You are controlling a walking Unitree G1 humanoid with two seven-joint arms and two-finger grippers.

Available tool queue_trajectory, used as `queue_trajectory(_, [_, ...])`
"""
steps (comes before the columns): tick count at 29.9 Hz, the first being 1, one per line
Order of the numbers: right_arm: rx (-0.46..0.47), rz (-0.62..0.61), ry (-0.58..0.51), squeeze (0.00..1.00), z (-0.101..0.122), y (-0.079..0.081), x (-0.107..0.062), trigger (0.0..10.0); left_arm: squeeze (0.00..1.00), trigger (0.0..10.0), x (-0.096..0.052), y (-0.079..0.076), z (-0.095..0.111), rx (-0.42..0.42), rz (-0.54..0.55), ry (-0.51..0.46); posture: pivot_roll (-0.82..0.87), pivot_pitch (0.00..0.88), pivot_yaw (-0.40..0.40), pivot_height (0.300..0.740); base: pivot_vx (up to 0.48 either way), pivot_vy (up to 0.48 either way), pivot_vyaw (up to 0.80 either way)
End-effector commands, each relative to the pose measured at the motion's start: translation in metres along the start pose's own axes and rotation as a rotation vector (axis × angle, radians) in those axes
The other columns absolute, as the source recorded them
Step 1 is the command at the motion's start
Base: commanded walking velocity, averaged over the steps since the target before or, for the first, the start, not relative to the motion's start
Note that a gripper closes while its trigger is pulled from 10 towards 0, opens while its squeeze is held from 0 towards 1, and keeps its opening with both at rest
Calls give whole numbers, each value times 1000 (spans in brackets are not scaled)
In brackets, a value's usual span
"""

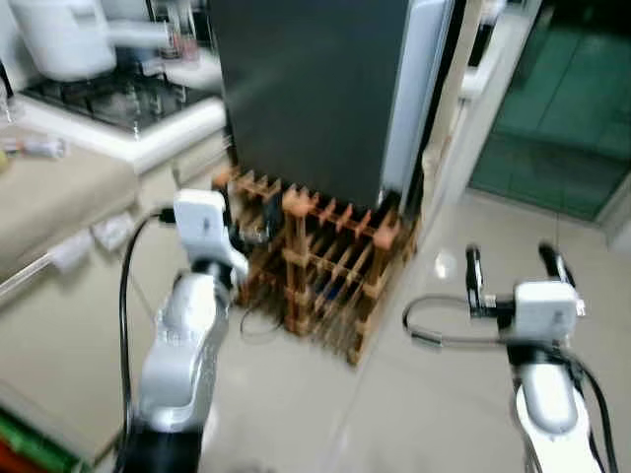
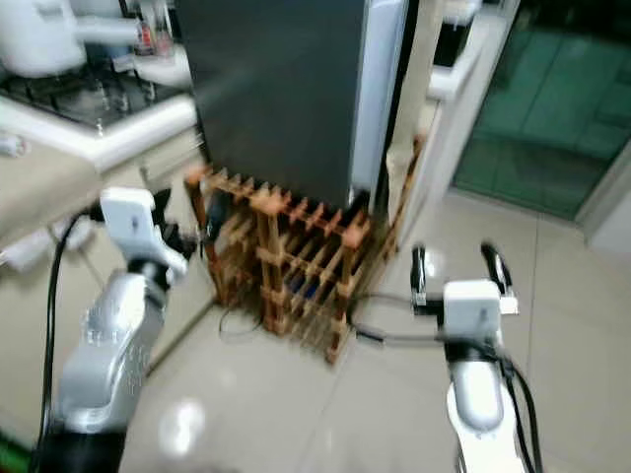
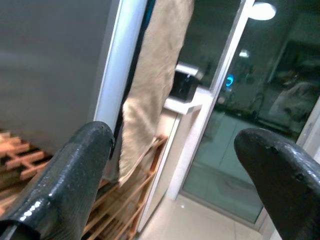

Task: Restocking fridge

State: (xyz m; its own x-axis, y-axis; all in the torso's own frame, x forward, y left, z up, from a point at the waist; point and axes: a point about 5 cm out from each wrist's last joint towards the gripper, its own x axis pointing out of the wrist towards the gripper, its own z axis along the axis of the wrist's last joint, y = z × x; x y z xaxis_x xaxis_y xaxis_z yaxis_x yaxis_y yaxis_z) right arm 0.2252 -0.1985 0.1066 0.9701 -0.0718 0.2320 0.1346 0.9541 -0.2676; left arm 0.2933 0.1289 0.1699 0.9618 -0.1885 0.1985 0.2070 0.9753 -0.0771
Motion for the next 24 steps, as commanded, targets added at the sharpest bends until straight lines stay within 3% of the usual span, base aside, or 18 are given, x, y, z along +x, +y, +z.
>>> queue_trajectory(1, [5, -5, -17, 71, 4, -4, 6, 10000, 0, 10000, 0, 3, -6, -4, 20, 28, -140, 0, 7, 740, 401, -259, 0])
queue_trajectory(11, [21, 0, -39, 71, 12, 0, 14, 10000, 0, 10000, 3, -2, -6, -4, -9, 30, -151, 0, 18, 740, 403, -256, 0])
queue_trajectory(16, [36, 19, -53, 71, 19, 7, 19, 10000, 0, 10000, 4, 3, -7, -26, 31, 44, -148, 0, 19, 740, 451, 0, 0])
queue_trajectory(24, [42, 36, -63, 71, 25, 10, 23, 10000, 0, 10000, 5, -1, -7, -23, 8, 42, -146, 0, 17, 740, 480, 0, 0])
